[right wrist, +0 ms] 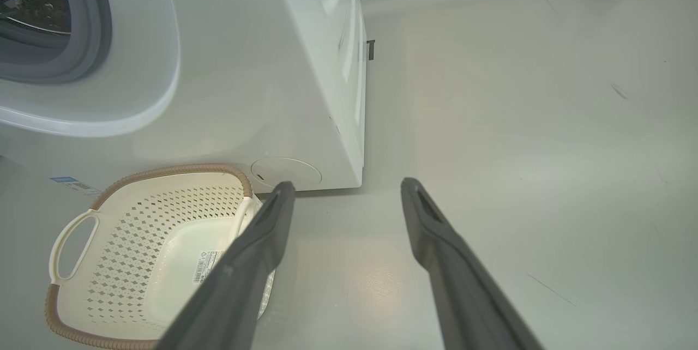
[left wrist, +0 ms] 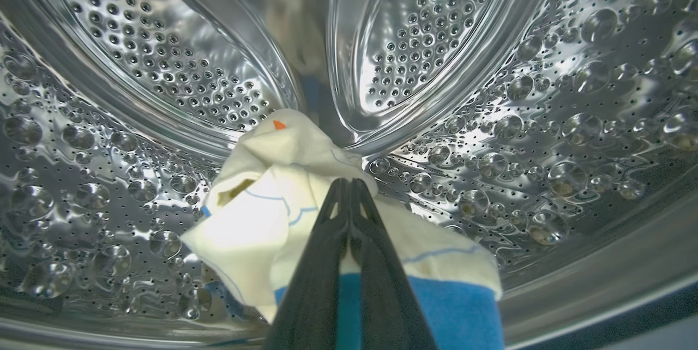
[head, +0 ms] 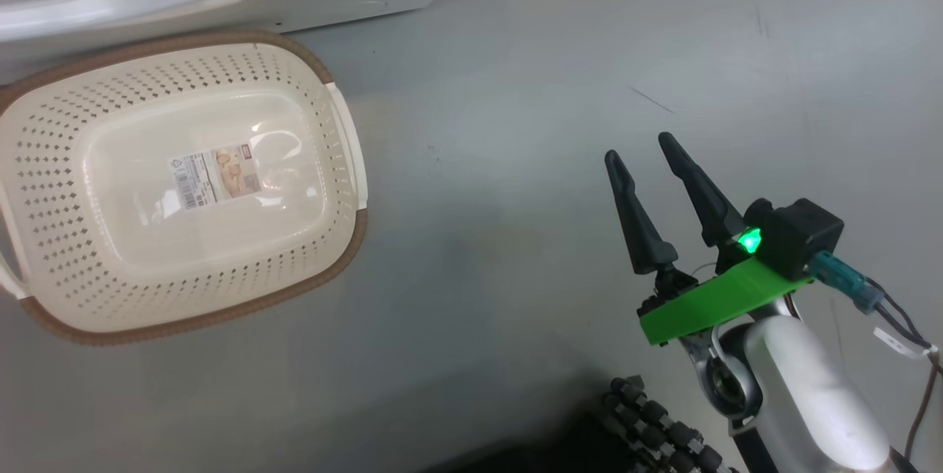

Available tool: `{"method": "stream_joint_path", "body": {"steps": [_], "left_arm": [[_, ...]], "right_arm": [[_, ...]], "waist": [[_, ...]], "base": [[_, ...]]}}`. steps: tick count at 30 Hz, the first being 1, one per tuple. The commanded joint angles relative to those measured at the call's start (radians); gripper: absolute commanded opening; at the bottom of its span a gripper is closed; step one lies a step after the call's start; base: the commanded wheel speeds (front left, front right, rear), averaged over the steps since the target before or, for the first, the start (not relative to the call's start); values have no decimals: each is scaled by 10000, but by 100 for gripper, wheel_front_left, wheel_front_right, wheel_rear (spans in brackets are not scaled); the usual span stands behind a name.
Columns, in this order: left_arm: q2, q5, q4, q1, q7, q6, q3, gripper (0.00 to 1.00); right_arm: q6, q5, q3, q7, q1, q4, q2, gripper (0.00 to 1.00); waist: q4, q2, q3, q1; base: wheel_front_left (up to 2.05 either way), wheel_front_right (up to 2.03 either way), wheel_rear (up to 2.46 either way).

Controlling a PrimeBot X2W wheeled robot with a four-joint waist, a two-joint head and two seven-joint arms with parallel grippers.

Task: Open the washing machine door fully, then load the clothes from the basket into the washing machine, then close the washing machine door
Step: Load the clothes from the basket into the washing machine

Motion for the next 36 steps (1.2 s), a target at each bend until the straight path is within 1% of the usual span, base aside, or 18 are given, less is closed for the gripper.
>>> {"method": "stream_joint_path", "body": {"steps": [1, 8, 17, 25, 31, 32, 33, 34, 35, 36], "left_arm": [[450, 50, -239, -495, 14, -41, 62, 0], [463, 66, -155, -885, 65, -185, -131, 0], [505, 27, -12, -1106, -146, -432, -331, 0], [526, -238, 362, -1337, 269, -747, -458, 0], [589, -322, 506, -1433, 98, -809, -537, 0], [574, -353, 538, -1434, 41, -771, -517, 22], [554, -382, 556, -1444, -30, -733, -498, 76], [554, -382, 556, -1444, -30, -733, -498, 76], [479, -446, 616, -1419, -132, -697, -478, 100], [479, -446, 616, -1419, -132, -697, -478, 100]], "right_arm": [[-4, 46, 180, -95, 62, -270, 4, 100], [-4, 98, 337, -95, -17, -262, 29, 100], [-4, 129, 474, -95, -132, -250, 43, 100], [-4, 183, 557, -95, -226, -164, 51, 100], [-4, 187, 499, -95, -273, -135, 54, 100], [-4, 183, 481, -95, -266, -130, 55, 100], [-4, 175, 477, -95, -270, -129, 55, 100], [-4, 175, 477, -95, -270, -129, 55, 100], [-4, 162, 449, -95, -279, -128, 56, 100], [-4, 162, 449, -95, -279, -128, 56, 100]], "waist": [[-21, 0, 38, 0], [-75, 0, 317, 0], [-154, 0, 543, 0], [-255, 0, 616, 0], [-257, 0, 554, 0], [-236, 0, 522, 0], [-223, 0, 500, 0], [-223, 0, 500, 0], [-166, 0, 426, 0], [-166, 0, 426, 0]], "base": [[0, 0, 0], [0, 0, 0], [0, 0, 0], [0, 0, 0], [0, 0, 0], [0, 0, 0], [0, 0, 0], [0, 0, 0], [0, 0, 0], [0, 0, 0]]}}
